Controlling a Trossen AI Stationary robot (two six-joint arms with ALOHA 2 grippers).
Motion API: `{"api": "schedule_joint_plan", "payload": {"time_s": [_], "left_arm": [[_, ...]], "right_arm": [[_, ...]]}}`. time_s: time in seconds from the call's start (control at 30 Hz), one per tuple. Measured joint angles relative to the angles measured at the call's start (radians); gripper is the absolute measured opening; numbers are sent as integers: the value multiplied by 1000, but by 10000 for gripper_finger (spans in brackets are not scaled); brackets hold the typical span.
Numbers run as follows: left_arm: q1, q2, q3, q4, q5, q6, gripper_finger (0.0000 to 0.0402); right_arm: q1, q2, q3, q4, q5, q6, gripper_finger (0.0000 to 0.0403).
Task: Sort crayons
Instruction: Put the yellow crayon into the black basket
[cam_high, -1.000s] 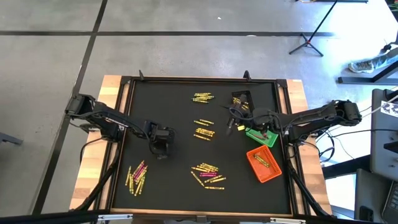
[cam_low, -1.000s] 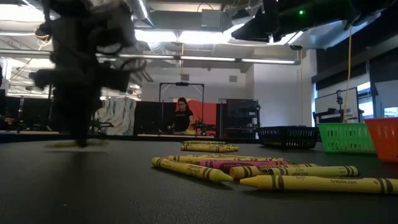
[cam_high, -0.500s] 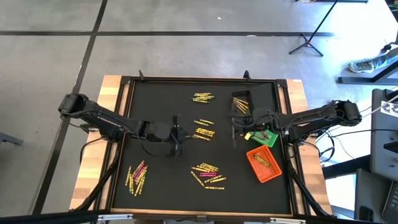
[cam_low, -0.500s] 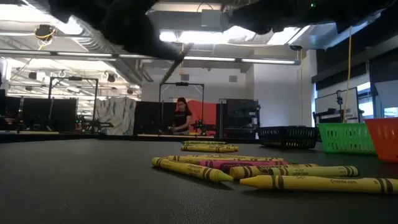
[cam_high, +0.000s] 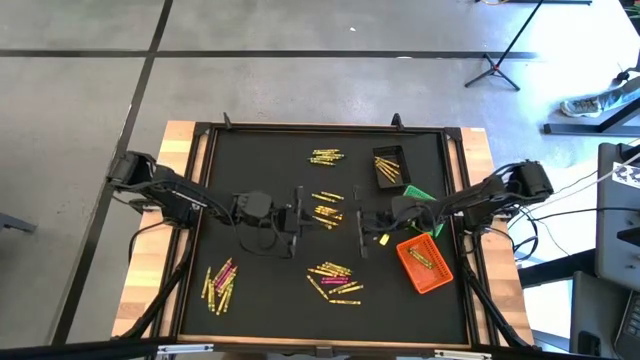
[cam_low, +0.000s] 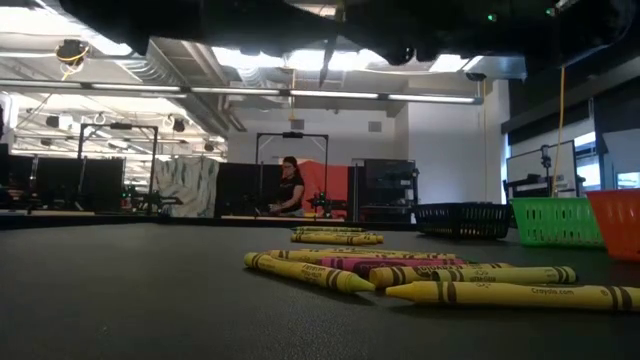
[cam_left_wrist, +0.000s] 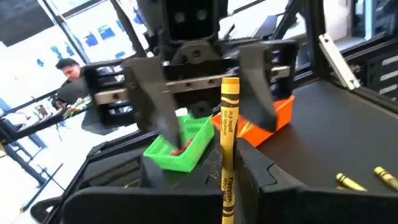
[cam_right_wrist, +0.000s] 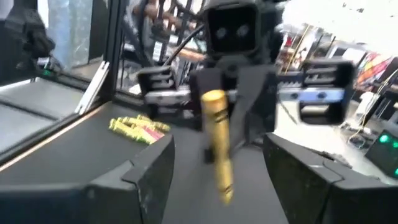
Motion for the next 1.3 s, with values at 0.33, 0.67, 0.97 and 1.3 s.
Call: {"api": "schedule_joint_plan", "payload": {"time_s": [0.33, 0.67, 0.97, 1.3], "left_arm": [[-18, -1, 1, 32, -49, -18, 7], [-18, -1, 1, 34, -52, -13, 9], [-16, -1, 1, 22, -58, -13, 39], [-17, -1, 1, -43, -213, -42, 126]], "right_arm": [[-4, 40, 68, 11, -72, -25, 162], [-4, 41, 70, 6, -66, -48, 47], [-3, 39, 70, -17, 31, -76, 34], [-3, -76, 69, -300, 421, -126, 19]]}}
